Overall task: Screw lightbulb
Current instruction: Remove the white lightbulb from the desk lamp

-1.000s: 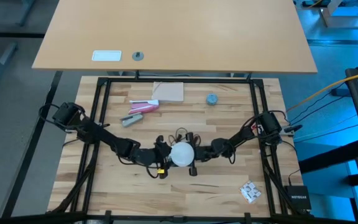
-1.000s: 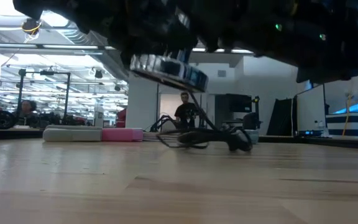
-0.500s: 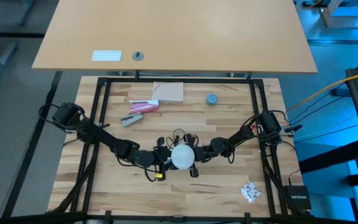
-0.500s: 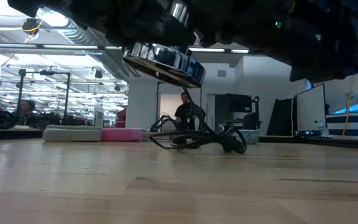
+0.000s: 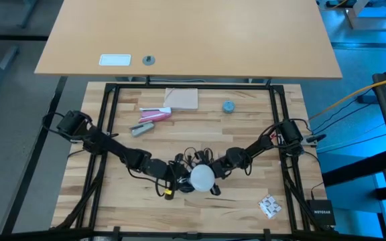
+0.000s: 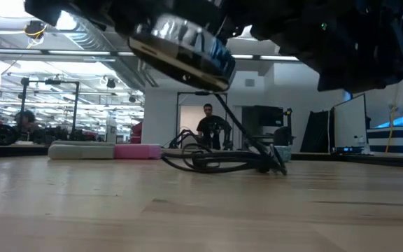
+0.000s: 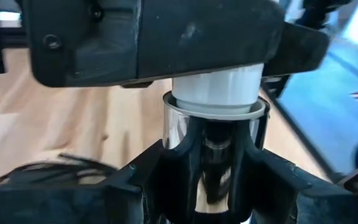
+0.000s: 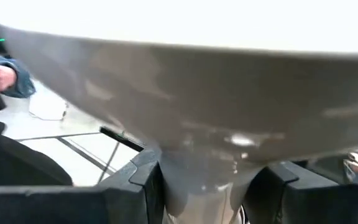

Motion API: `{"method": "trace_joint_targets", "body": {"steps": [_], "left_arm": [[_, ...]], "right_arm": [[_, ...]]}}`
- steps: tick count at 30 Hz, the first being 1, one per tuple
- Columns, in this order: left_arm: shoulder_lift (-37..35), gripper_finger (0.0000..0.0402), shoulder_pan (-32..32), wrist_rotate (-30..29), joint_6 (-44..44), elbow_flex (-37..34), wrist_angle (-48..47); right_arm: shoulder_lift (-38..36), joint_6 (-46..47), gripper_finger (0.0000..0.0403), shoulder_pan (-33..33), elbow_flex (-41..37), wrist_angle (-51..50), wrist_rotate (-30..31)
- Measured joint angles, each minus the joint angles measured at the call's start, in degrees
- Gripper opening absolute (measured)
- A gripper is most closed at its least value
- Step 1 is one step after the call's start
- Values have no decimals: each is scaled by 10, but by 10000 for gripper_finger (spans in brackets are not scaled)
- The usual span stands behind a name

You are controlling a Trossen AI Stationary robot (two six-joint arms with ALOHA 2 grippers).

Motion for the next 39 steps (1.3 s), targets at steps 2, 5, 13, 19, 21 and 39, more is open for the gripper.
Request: {"method": "trace_joint_targets", "body": {"steps": [2,5,13,19,21,39], "left_arm": [[1,164,5,37,1,0,17],[1,164,16,98,-2,-1,42],[0,164,40,218,-48,2,52],[0,164,52,281,-86,2,64],[0,164,54,298,-93,2,69],[-1,164,84,404,-168,1,91]], "right_arm": [[0,1,161,0,1,3,-13],[0,3,161,0,8,5,-37],[0,7,161,0,38,-11,-86],[0,3,161,0,38,-17,-90],[0,3,161,0,38,-17,-92],[-2,12,163,3,38,-19,-43]]}}
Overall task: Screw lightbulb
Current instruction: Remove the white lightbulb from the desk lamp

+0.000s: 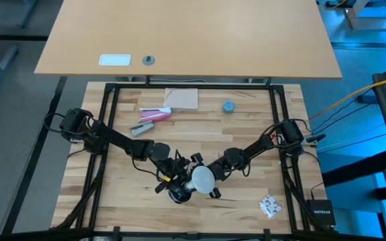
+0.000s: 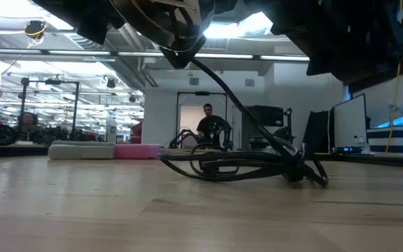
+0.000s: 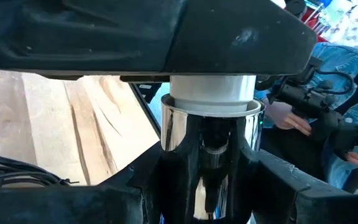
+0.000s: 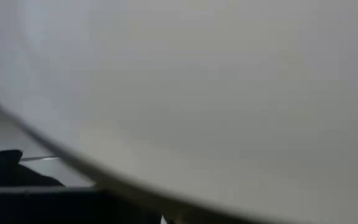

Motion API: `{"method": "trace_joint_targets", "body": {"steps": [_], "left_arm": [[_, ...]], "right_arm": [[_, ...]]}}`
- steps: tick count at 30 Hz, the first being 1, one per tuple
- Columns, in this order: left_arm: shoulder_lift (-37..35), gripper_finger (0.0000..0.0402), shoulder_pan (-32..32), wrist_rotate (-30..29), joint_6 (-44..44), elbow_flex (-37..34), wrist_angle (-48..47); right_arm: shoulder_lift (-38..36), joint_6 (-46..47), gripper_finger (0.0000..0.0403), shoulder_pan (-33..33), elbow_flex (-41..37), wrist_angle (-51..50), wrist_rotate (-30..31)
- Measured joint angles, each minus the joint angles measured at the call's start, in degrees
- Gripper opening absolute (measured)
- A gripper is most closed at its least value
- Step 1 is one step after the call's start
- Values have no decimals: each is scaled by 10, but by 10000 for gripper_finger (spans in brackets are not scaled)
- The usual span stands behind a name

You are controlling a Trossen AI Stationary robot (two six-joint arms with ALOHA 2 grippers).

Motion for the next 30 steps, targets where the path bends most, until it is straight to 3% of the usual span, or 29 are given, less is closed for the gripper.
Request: {"method": "trace_joint_targets", "body": {"steps": [11,22,30], "left_arm": [[-7,164,-5,31,10,-1,-17],[-5,164,-4,7,27,0,-21],[-4,164,-2,-13,54,0,-25]], "right_arm": [[0,42,198,-1,-4,-6,34],[0,49,227,-1,-3,-7,-23],[1,50,227,-2,-2,-3,-4]]}}
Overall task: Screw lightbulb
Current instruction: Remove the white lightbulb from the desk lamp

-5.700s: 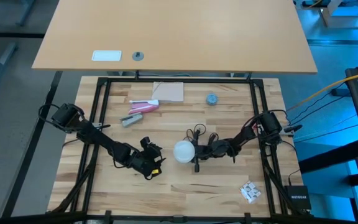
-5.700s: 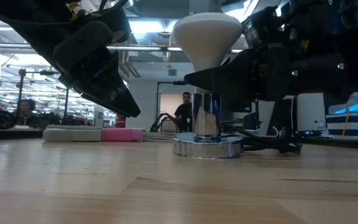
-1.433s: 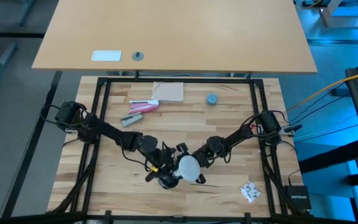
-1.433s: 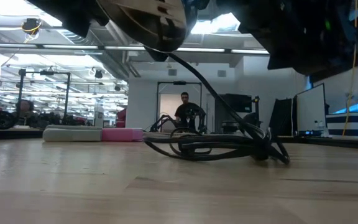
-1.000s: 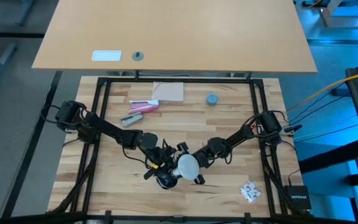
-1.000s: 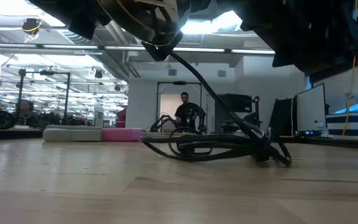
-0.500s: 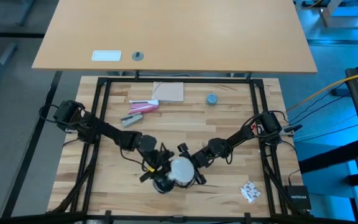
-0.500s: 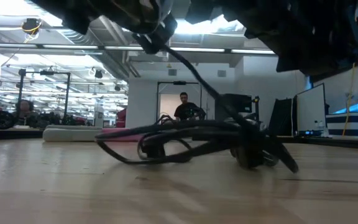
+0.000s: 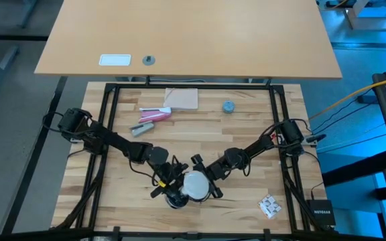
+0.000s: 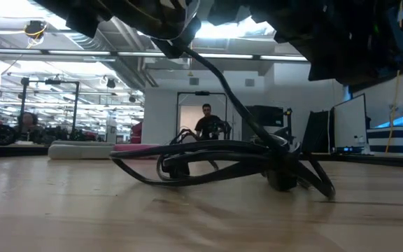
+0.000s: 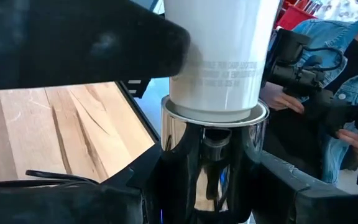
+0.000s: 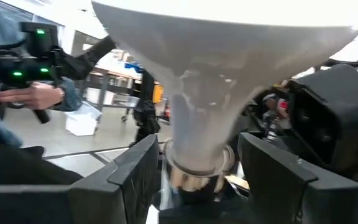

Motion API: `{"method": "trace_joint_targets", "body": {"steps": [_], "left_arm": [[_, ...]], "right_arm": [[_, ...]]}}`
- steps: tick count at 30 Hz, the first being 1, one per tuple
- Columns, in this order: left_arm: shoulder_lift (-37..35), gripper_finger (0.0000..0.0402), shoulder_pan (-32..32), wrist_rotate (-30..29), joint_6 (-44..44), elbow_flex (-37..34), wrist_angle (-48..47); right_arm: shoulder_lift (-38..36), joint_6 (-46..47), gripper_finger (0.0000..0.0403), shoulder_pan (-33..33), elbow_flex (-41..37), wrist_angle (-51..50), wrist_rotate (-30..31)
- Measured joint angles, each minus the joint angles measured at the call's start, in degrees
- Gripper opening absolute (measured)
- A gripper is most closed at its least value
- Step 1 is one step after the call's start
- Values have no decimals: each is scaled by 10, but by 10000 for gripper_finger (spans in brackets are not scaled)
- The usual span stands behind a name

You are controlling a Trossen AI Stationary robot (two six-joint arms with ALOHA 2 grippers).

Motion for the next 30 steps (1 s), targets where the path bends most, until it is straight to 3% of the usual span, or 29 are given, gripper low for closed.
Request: {"method": "trace_joint_targets", "body": {"steps": [5,12,18,26,30], "left_arm": [[-1,163,0,0,-14,0,-2],[-3,164,5,0,-22,0,-4],[-3,164,22,-4,-24,0,-2],[-3,173,56,-30,-9,0,-3],[-3,175,73,-63,9,0,-3]], "right_arm": [[-4,16,227,-7,-4,-2,-45],[-48,149,227,-70,-22,-2,-190],[-108,215,227,-121,-75,-3,-251],[-215,268,227,-185,-198,-5,-269],[-278,269,227,-200,-271,-4,-241]]}}
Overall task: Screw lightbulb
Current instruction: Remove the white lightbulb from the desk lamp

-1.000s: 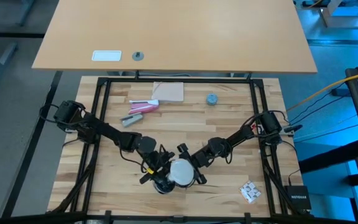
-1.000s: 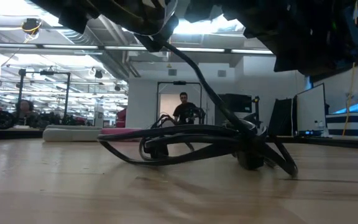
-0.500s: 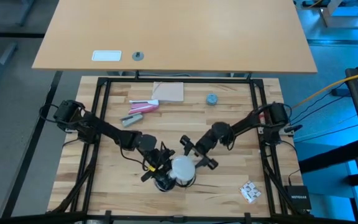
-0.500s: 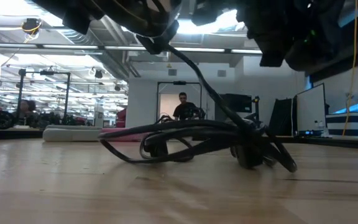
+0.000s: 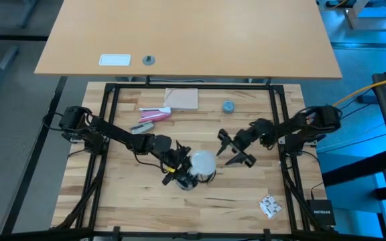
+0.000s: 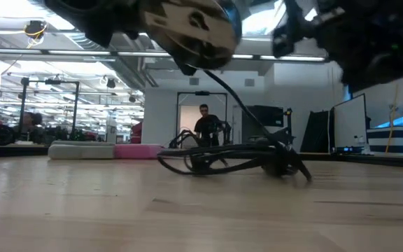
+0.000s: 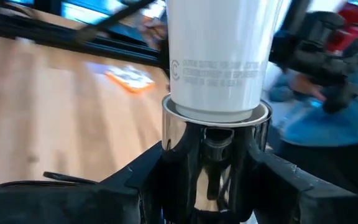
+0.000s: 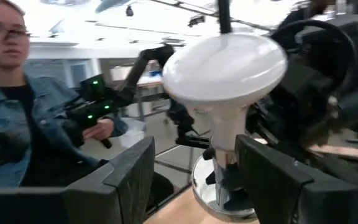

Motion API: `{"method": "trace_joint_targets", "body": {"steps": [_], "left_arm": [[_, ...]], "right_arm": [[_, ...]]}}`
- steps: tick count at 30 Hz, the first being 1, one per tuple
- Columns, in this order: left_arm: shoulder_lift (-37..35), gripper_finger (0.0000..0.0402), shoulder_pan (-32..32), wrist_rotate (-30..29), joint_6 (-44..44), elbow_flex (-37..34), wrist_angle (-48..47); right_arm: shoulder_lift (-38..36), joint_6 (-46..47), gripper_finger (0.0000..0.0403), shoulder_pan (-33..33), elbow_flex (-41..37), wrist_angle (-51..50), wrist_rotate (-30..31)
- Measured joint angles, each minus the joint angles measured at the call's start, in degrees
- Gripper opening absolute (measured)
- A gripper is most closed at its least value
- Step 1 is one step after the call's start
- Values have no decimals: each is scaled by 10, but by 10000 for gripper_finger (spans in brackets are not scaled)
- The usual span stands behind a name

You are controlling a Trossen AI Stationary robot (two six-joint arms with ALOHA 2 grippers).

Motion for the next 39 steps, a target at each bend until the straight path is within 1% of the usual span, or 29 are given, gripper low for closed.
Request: {"method": "trace_joint_targets", "body": {"steps": [2,5,8,10,13,14,16,17,20,23,25,28,30,31,32,34,37,39], "left_arm": [[0,176,10,-26,0,0,0],[0,177,23,-80,-6,0,-1],[0,178,32,-138,-26,0,-2],[0,178,35,-174,-40,0,-4],[0,179,34,-225,-55,0,-4],[0,179,32,-239,-55,0,-4],[0,179,28,-263,-50,0,-4],[0,179,27,-271,-45,0,-3],[0,179,20,-294,-45,0,3],[1,180,13,-321,-46,0,3],[3,180,7,-333,-47,0,3],[4,180,-1,-338,-37,0,3],[4,180,-5,-338,-32,0,4],[4,180,-6,-338,-32,0,5],[4,180,-7,-338,-31,0,5],[4,180,-9,-338,-31,0,5],[4,180,-12,-344,-22,0,5],[4,180,-15,-344,-13,1,3]], "right_arm": [[-29,-3,227,1,-38,0,28],[-71,-8,227,2,-91,1,88],[-106,-28,227,2,-142,-1,167],[-124,-50,227,6,-169,-1,252],[-134,-101,227,40,-189,-1,432],[-134,-116,227,57,-188,-3,473],[-134,-139,227,84,-175,-17,519],[-134,-148,227,95,-165,-27,529],[-134,-169,227,120,-123,-68,533],[-132,-170,227,134,-64,-137,546],[-132,-170,227,135,-19,-219,547],[-132,-171,227,133,46,-388,548],[-129,-170,227,133,83,-481,572],[-126,-170,227,133,97,-506,585],[-122,-170,227,133,105,-513,591],[-110,-172,227,133,115,-493,587],[-95,-175,227,132,120,-454,560],[-94,-169,227,132,121,-451,546]]}}
